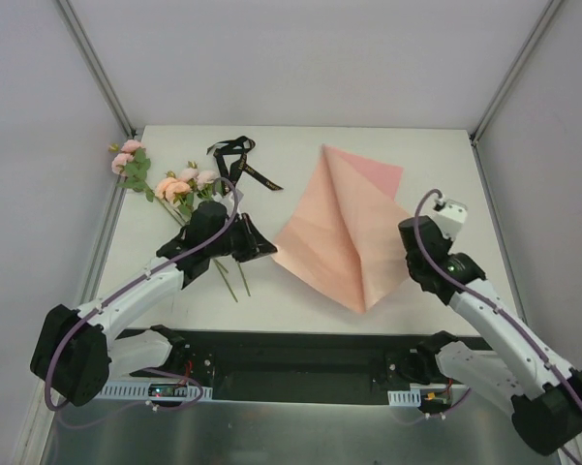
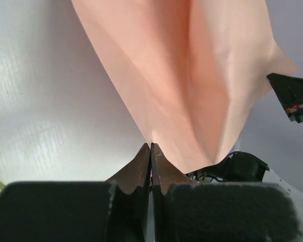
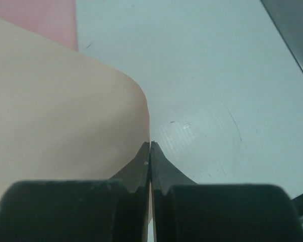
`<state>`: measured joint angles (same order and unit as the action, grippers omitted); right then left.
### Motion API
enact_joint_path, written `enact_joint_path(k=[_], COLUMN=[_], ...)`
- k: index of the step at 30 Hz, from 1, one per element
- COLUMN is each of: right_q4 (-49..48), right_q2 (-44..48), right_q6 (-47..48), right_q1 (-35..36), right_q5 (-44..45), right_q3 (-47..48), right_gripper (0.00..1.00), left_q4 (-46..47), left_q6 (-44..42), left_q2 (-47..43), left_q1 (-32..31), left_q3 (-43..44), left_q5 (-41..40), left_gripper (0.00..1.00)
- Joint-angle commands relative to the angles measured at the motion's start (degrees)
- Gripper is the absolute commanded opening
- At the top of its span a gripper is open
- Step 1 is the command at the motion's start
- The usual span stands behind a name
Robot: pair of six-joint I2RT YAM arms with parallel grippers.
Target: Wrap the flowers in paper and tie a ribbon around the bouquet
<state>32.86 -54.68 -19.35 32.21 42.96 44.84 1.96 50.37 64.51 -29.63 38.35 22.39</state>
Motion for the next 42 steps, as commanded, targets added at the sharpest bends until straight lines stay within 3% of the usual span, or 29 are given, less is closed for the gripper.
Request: enact_joint_path(k=[1, 12, 16, 21, 25, 32, 42], right_q4=[5.1, 7.0, 7.4, 2.5, -4.1, -9.3, -9.1], right_q2=[7.0, 17.3, 18.0, 14.4, 6.4, -5.3, -11.1], right_q6=[-8.9, -25.6, -26.6, -24.5, -18.4, -12.0, -6.1], right_q1=[-6.1, -16.0, -17.6, -21.6, -29.5, -35.5, -41.0], right_q5=[3.3, 1.7, 0.8, 1.0, -6.6, -13.9, -11.5], right_q3=[-5.7, -16.8, -18.0, -17.0, -14.8, -12.1, -8.8], right_gripper=[0.0, 0.0, 0.0, 0.0, 0.0, 0.0, 0.0], left_q4=[-0.7, -1.2, -1.3, 2.1, 3.8, 7.7, 13.1], left_q6=[-1.8, -2.0, -1.4, -1.6, -0.7, 1.0, 4.5], left_q2=[-1.5, -8.9, -7.8, 1.2, 3.8, 9.0, 18.5], left_q1=[-0.1, -0.1, -0.2, -0.6, -1.2, -5.2, -13.8], left_q3=[-2.7, -9.7, -10.0, -7.3, -7.1, -6.7, -3.9], left_q5=[-3.5, -7.3, -6.7, -2.3, -3.3, -1.7, -3.1], left_gripper=[0.0, 0.0, 0.0, 0.0, 0.0, 0.0, 0.0])
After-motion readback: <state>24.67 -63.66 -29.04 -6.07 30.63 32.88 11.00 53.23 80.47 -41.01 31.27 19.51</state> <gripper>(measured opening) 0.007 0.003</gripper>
